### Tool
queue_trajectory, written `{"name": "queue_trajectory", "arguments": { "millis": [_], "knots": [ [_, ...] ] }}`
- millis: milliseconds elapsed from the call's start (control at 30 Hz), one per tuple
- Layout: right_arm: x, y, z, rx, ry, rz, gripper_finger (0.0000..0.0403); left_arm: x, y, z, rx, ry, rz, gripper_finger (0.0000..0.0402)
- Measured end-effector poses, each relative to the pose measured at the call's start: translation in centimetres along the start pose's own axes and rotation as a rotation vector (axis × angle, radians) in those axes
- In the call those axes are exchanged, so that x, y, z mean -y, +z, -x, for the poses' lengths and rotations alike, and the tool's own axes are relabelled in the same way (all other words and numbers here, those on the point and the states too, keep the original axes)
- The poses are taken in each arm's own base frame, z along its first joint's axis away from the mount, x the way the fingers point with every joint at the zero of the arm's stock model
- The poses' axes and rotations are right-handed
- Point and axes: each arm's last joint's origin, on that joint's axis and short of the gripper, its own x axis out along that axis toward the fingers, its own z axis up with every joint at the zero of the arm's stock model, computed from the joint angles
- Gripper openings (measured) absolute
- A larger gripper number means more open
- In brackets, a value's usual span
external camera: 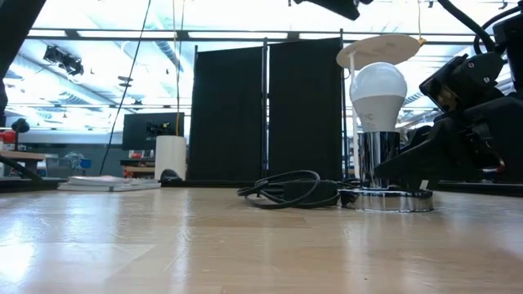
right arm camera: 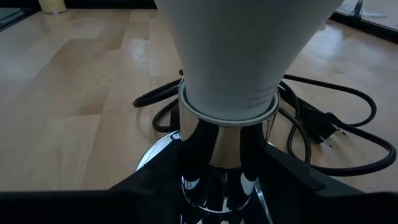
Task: Screw lightbulb
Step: Insert the white lightbulb into the silver lamp
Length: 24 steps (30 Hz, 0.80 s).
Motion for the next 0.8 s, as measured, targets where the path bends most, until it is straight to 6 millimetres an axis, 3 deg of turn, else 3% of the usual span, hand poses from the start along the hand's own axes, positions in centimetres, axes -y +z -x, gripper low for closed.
{"name": "queue_trajectory", "arguments": {
  "millis": [133, 333, 500, 800],
  "knots": [
    [0.1, 0.0, 0.0, 0.0, -0.002, -0.003, 0.0186, 0.0, 0.5, 0.0, 0.045, -0.007, 0.044, 0.0269],
    [0.1, 0.0, 0.0, -0.001, -0.002, -0.003, 0.0186, 0.7, 0.9, -1.8, 0.108, -0.043, 0.026, 0.0269],
    [0.1, 0.0, 0.0, -0.002, -0.001, -0.005, 0.0186, 1.6, -0.6, -5.2, 0.012, -0.058, -0.119, 0.0276],
    [0.1, -0.1, 0.0, -0.008, 0.006, -0.003, 0.0186, 1.4, -1.3, -6.7, -0.024, -0.101, -0.085, 0.0302]
  ]
}}
